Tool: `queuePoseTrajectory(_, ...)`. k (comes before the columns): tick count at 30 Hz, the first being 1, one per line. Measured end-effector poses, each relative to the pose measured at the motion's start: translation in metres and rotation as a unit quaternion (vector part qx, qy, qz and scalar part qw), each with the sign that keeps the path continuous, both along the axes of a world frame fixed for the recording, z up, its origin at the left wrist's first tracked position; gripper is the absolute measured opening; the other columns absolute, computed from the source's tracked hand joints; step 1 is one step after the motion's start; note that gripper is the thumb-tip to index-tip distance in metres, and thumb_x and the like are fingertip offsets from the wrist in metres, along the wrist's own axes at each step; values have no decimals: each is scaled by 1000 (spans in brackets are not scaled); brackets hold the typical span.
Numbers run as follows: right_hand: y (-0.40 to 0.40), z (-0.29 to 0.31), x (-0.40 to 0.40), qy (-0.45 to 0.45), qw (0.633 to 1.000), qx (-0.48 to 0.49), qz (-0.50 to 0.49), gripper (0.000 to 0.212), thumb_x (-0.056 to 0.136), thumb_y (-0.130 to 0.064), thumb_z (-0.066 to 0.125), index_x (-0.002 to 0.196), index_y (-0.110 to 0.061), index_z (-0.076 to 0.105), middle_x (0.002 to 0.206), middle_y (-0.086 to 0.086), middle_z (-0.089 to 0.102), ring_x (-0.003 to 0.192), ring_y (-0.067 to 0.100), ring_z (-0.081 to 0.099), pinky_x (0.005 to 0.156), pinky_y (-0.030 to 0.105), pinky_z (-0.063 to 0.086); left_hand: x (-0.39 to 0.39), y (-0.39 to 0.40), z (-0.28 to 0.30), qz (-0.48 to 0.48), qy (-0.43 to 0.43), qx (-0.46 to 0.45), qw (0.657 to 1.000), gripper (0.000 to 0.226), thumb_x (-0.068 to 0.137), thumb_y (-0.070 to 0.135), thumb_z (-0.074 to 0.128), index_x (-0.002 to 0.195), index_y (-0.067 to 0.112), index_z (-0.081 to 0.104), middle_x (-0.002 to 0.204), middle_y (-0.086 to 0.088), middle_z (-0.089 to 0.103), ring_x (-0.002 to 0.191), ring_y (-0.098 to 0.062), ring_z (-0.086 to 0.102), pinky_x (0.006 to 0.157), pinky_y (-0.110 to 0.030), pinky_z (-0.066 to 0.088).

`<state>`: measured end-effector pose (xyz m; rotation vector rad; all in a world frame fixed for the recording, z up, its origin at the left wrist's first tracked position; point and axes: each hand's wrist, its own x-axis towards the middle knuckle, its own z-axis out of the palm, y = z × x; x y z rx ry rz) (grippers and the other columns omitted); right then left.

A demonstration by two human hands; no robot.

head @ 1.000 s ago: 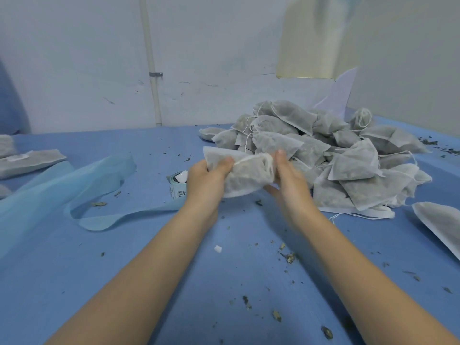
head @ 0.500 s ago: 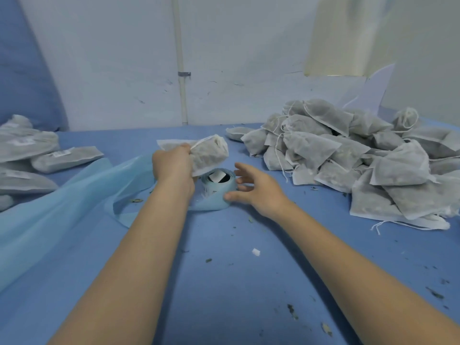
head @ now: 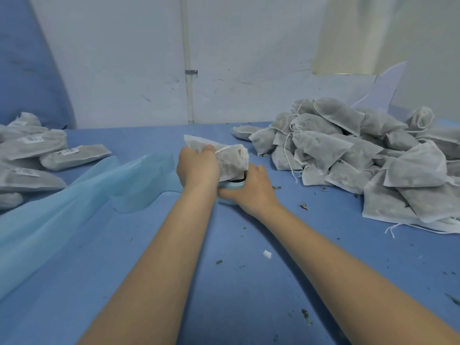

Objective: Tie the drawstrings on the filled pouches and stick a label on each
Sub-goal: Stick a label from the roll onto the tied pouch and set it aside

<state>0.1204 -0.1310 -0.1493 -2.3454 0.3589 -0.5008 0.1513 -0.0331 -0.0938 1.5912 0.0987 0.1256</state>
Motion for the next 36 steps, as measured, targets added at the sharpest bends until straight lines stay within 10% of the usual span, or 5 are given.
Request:
queuePoseTrajectory(5,-6,5,-15,-6,996,82,35,70,56,-46,89,107,-15,52,104,-2,58,84,5,55,56,15,38,-3,-5,-6,-12,-3,39,999,30,89,19,52,113,2,56,114,-15,62,105,-33,58,92,-42,48)
queuePoseTrajectory(10,-33,4,-39,11,981,165,97,66,76,-12,79,135,-13,50,116,0,66,92,12,66,93,27,50,-2,-2,-6,-11,7,30,999,29,91,20,51,115,3,54,116,-13,60,106,-31,57,90,-40,48)
queuePoseTrajectory(18,-33,2,-37,-59,990,111,64,31,74,-12,81,104,-14,73,83,-7,69,64,-17,58,70,-2,39,-5,-6,-8,-5,-27,78,997,26,92,22,50,112,5,53,116,-12,59,108,-31,54,90,-38,44)
queuePoseTrajectory(36,-26,-1,-40,-84,995,48,-3,19,72,-26,83,68,-20,66,63,-14,61,58,-2,55,61,6,41,-12,-10,-6,-6,-23,114,993,26,95,24,46,112,5,50,118,-13,56,111,-32,52,91,-38,43)
